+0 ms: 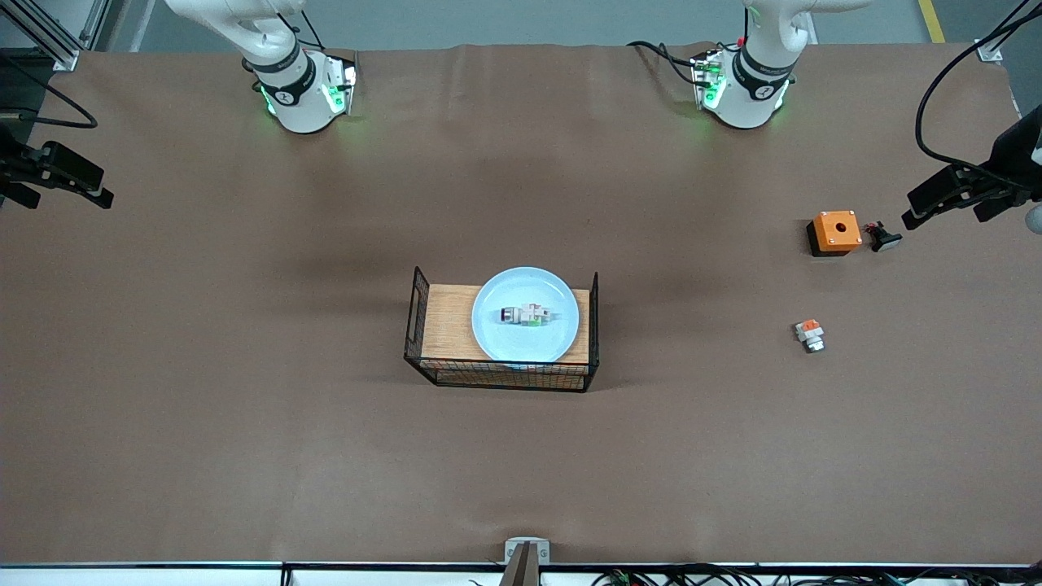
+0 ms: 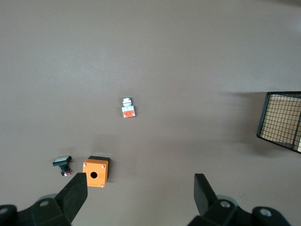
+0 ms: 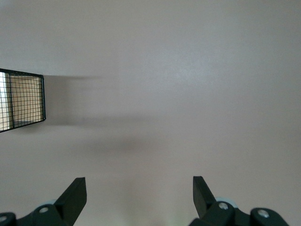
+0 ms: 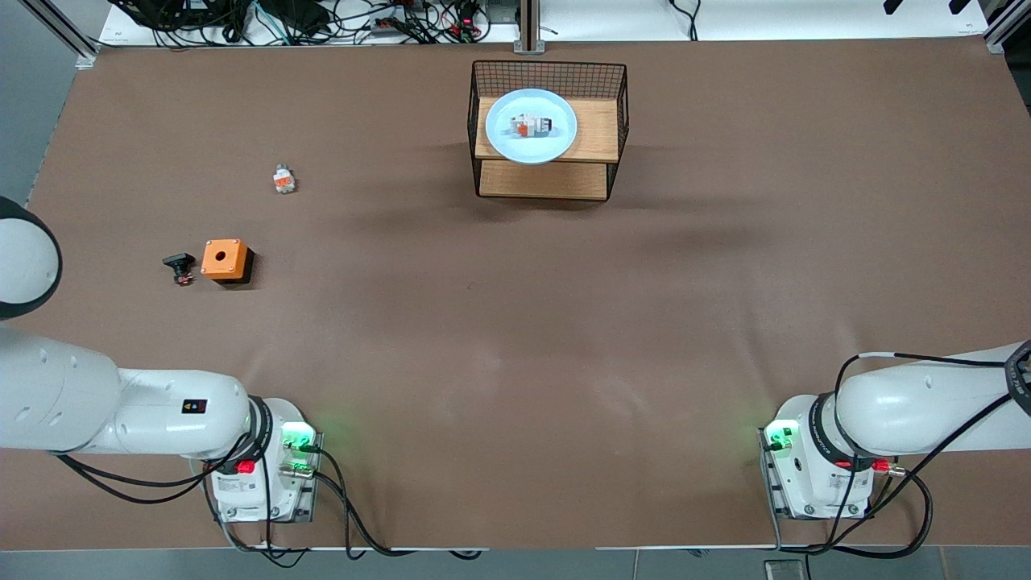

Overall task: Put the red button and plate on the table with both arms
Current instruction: 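Reach the left gripper over the white button on the plate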

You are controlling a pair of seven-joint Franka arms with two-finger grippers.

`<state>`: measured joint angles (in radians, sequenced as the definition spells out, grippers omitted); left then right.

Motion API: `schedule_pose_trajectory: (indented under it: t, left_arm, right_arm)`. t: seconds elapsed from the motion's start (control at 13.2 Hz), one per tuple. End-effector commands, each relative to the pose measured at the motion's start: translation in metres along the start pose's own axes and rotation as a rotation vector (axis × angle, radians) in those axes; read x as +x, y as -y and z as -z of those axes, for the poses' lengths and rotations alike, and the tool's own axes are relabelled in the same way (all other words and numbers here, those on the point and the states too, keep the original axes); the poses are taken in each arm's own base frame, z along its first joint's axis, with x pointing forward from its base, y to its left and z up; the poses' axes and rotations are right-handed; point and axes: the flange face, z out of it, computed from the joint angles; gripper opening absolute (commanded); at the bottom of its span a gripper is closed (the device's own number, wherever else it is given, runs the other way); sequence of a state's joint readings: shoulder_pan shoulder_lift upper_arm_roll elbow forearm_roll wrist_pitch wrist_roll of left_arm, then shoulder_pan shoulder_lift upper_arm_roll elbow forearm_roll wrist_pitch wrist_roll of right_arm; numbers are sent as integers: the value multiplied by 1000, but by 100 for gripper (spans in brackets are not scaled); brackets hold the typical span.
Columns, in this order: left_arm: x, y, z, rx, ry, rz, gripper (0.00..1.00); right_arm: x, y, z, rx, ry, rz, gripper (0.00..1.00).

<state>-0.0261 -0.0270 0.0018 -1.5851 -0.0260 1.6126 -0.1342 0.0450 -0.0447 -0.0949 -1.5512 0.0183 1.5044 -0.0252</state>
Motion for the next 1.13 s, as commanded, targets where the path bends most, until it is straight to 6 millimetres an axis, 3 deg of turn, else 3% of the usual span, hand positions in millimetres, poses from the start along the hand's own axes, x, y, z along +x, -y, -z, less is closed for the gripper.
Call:
schedule_pose_trajectory:
  t: [0.0,0.3,0.45,0.68,0.76,0.91,1.06]
  left_arm:
    - [-2,0,5,19,2,-14,100]
    - [-2,3,5,5,2,-3,100]
    - [-6,-14,6,-1,2,0,100]
    - [-14,-75,8,-33,5,121,100]
    - [-18,-107,6,-42,14,180,100]
    - [-25,-150,-4,-43,36,305,100]
    - [-34,-194,-26,-34,80,430,100]
  right_arm:
    - [-10,-1,4,13,-6,6,100]
    - [-8,-2,4,13,-7,3,100]
    - [-7,-3,6,13,-9,0,100]
    - [-5,-3,13,1,-25,-1,100]
    - [0,-4,6,-3,-11,0,100]
    - [7,-8,-6,-5,7,-5,100]
    - [23,-9,-33,-8,56,-9,100]
